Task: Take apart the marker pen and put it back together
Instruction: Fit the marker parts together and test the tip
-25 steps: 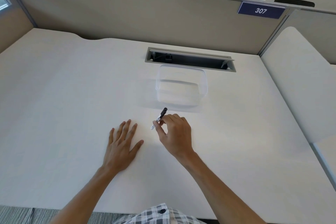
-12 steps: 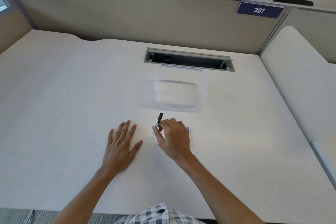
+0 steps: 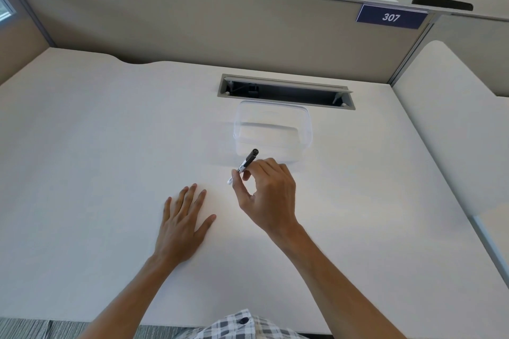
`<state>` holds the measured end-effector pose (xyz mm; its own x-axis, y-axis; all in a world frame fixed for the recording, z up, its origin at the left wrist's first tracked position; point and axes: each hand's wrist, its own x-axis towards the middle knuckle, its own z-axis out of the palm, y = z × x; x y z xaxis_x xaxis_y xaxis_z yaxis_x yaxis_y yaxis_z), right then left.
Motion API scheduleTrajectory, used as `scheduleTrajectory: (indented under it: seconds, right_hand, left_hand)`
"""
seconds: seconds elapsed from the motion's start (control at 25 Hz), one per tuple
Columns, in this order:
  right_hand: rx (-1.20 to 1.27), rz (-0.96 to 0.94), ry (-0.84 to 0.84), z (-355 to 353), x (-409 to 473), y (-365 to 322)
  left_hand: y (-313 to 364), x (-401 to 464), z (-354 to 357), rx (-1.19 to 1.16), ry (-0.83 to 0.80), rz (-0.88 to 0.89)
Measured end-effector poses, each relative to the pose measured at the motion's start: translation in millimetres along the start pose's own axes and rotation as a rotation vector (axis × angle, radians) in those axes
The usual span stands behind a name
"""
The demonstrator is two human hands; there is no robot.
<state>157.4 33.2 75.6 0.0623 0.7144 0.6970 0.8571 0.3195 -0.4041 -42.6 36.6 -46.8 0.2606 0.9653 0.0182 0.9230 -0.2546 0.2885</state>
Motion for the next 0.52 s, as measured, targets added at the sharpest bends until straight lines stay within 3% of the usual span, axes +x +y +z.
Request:
scheduleTrajectory:
  seconds: [0.28, 0.52]
  right_hand:
    - [-0.051, 0.019, -0.312, 28.5, -62.7, 18.4]
    - [-0.001, 0.056, -0.246, 14.0, -40.1, 20.4]
  left_hand:
    - [0.2, -0.5, -0.4, 0.01, 0.007, 0.006]
    - [-0.2, -0.3, -0.6, 0.015, 0.004, -0.001]
